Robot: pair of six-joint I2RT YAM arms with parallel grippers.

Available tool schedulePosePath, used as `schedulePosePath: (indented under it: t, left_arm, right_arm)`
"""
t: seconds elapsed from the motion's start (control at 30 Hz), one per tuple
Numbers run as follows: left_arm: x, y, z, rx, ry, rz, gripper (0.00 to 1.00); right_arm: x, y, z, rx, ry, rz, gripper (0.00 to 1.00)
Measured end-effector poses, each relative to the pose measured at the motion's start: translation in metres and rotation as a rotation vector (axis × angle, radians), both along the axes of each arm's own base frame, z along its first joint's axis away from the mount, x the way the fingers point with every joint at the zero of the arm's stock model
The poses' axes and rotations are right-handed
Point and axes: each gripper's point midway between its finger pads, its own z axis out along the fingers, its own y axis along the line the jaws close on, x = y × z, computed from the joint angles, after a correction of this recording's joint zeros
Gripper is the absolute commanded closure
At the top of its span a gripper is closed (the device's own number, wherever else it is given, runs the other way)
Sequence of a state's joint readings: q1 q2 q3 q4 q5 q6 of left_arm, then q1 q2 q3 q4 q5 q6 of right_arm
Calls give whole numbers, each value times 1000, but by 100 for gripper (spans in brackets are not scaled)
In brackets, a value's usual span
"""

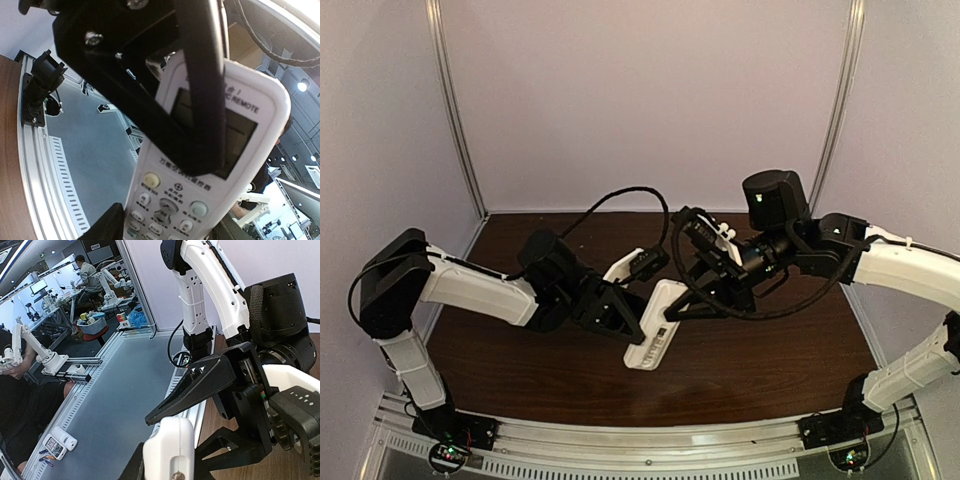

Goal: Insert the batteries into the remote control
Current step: Place the remote control at the center of the board.

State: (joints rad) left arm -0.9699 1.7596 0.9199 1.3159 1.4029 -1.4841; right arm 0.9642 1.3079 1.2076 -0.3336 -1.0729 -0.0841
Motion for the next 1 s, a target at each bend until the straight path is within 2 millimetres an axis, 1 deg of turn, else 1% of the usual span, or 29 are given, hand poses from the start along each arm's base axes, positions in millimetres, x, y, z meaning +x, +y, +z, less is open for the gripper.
schedulePosePath:
  t: [0.03,0.2,0.37,0.4,0.43,0.47,0.5,0.6,0.63,0.67,0.83,0.87,1.0]
  left_arm:
    - [-1,0,0,4,2,-4,48]
    - [-3,1,3,-3,-7,-18,56]
    - [-4,2,5,-12,-18,-27,60]
    - [-4,2,6,-13,-20,-29,56]
    - [-4,2,6,-14,-21,-30,48]
    - [-4,2,6,-14,-22,-30,38]
    - [-4,2,6,-12,-20,-29,31]
    - [4,-1,8,-2,6,5,13]
    - [8,-1,8,-4,11,23,6]
    - [16,0,8,-4,21,55,3]
    - [72,20,0,-5,48,253,2]
    - [86,26,0,-18,40,308,3]
    - [126,49,8,-82,-69,504,2]
  right_arm:
    - [0,0,0,-2,2,1,93]
    - [-1,-1,-2,-17,16,0,92]
    - [-1,-1,-1,-26,24,-1,93]
    - [-1,-1,0,-25,24,0,93]
    - [-1,-1,0,-25,24,-1,94]
    - [-1,-2,0,-25,24,-1,95]
    - [-1,-2,0,-26,24,-1,96]
    - [0,0,0,-21,3,-9,98]
    - [1,1,-1,-23,-1,-17,98]
    - [2,1,-1,-25,-4,-24,99]
    - [15,4,-7,-50,-31,-102,100]
    - [20,4,-9,-60,-38,-132,100]
    - [47,-1,-19,-110,-74,-297,100]
